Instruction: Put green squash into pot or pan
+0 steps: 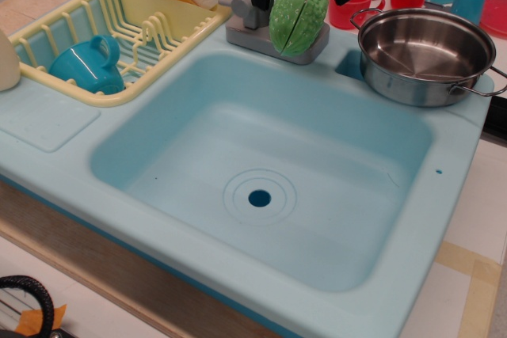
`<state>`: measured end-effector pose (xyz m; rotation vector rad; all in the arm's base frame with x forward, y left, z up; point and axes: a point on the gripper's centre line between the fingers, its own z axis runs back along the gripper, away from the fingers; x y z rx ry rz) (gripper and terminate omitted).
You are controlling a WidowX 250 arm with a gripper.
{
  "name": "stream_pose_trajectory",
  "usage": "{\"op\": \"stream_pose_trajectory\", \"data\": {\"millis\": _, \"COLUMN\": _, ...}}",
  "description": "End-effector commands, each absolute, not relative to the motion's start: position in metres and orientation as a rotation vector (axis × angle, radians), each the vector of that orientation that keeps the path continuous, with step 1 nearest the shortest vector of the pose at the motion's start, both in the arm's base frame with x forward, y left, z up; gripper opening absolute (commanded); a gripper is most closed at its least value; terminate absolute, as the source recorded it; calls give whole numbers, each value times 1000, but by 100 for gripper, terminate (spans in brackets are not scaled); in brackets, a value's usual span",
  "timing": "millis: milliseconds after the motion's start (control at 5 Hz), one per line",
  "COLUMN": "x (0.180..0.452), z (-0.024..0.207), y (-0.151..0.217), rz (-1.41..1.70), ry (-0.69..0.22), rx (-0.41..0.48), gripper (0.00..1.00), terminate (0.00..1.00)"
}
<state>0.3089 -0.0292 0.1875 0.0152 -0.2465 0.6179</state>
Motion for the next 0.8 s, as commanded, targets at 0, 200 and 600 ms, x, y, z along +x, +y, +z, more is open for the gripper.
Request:
{"op": "stream_pose_trajectory", "data": {"millis": 0, "x": 309, "z": 188, "y": -29, "rz": 618, "ry": -246, "rx": 15, "gripper": 100, "terminate": 0}}
{"op": "stream_pose_trajectory", "data": {"millis": 200, "x": 323, "z": 192, "y": -27, "rz": 591, "ry": -270, "rx": 27, "gripper": 100, "terminate": 0}}
{"op": "stream_pose_trajectory", "data": {"millis": 600, "x": 344, "z": 195, "y": -25, "rz": 556, "ry": -267, "rx": 51, "gripper": 100, "terminate": 0}}
